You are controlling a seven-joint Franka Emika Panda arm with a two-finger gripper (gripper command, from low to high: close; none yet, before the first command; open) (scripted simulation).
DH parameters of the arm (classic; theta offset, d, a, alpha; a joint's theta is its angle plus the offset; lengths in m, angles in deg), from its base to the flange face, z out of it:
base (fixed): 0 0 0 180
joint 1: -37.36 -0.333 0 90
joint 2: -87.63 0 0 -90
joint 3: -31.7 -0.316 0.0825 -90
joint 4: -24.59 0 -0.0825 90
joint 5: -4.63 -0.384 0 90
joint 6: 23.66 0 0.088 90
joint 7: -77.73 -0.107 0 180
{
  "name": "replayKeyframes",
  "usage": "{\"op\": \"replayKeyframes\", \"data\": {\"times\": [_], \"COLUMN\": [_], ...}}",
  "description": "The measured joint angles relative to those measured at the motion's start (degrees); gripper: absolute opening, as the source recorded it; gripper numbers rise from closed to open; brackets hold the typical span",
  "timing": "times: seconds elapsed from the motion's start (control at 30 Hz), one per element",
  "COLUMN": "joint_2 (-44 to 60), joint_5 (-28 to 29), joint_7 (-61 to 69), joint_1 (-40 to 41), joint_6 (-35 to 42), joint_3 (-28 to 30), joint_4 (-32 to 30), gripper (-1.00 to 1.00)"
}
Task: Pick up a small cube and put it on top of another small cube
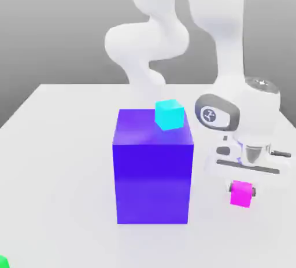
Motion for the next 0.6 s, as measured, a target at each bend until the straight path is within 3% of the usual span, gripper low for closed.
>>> {"op": "replayKeyframes", "data": {"times": [0.03, 0.1, 0.23, 0.33, 0.6], "joint_2": [0.86, -0.93, -8.43, -12.44, -6.02], "joint_5": [0.84, -1.02, -12.21, -18.8, -22.07], "joint_7": [-0.66, 0.79, 9.24, 16.33, 35.05], "joint_1": [-1.22, 0.92, 6.54, 7.5, 18.98], "joint_6": [-0.66, 0.73, 5.99, 9.43, 17.32], "joint_3": [1.4, -1.17, -9.37, -12.1, -6.55], "joint_4": [0.22, -0.26, -2.29, -2.36, 12.91], "gripper": [-1.0, -1.0, -1.0, -1.0, -1.0]}}
